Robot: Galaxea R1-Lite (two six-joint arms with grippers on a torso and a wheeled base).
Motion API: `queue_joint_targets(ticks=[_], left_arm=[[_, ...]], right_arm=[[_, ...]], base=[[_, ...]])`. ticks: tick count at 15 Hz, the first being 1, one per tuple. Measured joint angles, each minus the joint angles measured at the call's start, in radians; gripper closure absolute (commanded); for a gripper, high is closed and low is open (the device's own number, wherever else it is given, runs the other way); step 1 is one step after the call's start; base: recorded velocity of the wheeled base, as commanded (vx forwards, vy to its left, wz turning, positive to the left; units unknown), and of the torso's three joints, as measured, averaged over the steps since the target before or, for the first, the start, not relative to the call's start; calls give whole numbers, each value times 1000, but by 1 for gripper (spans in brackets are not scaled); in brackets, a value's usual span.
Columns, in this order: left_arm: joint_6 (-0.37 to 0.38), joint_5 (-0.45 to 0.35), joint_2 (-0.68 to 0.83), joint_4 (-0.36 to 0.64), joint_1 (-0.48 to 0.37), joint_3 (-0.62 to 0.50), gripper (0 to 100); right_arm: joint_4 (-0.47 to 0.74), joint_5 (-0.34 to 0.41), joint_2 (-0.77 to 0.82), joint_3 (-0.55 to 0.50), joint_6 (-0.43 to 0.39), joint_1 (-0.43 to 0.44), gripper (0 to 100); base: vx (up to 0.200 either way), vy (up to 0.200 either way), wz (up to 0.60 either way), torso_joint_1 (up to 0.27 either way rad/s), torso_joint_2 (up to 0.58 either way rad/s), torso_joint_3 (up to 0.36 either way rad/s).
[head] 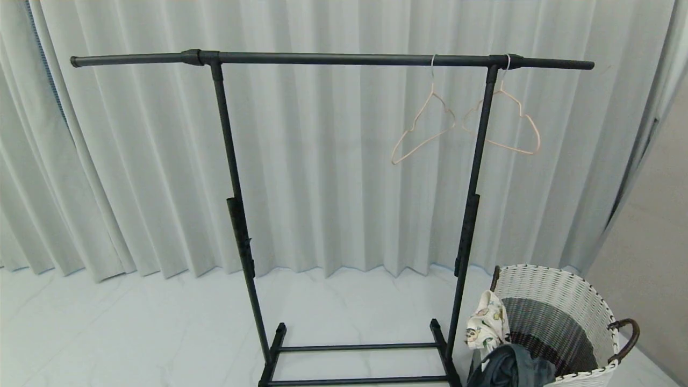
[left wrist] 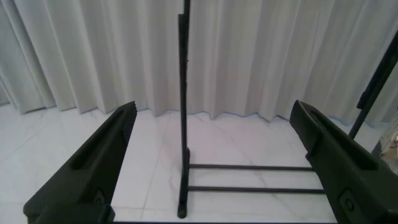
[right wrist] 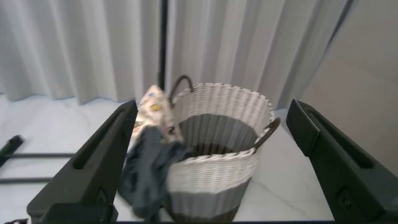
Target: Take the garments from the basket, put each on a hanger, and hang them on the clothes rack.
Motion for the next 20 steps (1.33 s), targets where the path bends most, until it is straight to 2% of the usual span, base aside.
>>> queue_joint_targets(ticks=[7,13,18,20], left_arm=[[-2,0,0,-1,-1,0,0],[-1,0,0,-1,-1,0,0],[1,-1,0,-1,0,0,0],[1,-1,0,0,0,0,0]], right_arm=[[-2,0,39,0,-20,21,0],[0,0,43,0,-24,21,0],[0,0,36,0,-19,19,0],[-2,1,34,0,-20,16,0]], base=[[0,0,0,0,0,0],[0,200,0,2,6,6],[0,0,0,0,0,0],[200,0,0,0,2,5]])
